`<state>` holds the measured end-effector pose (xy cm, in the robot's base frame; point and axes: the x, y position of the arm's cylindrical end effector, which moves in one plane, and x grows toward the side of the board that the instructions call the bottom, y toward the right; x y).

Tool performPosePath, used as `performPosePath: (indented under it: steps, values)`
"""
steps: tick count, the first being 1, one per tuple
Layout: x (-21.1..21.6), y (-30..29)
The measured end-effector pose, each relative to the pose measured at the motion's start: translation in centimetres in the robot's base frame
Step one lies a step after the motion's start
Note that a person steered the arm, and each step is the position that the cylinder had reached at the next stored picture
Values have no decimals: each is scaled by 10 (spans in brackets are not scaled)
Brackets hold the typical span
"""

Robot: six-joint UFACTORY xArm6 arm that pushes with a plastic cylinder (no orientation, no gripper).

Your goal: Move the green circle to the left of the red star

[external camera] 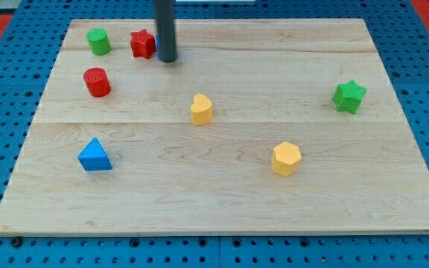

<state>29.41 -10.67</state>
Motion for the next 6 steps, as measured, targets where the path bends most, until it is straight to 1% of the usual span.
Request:
performPosePath:
  steps: [1,2,3,4,5,6]
  values:
    - [1,-26]
    - [-32,-22]
    - [-7,-14]
    - [26,-23]
    - [19,-105]
    - [-23,-130]
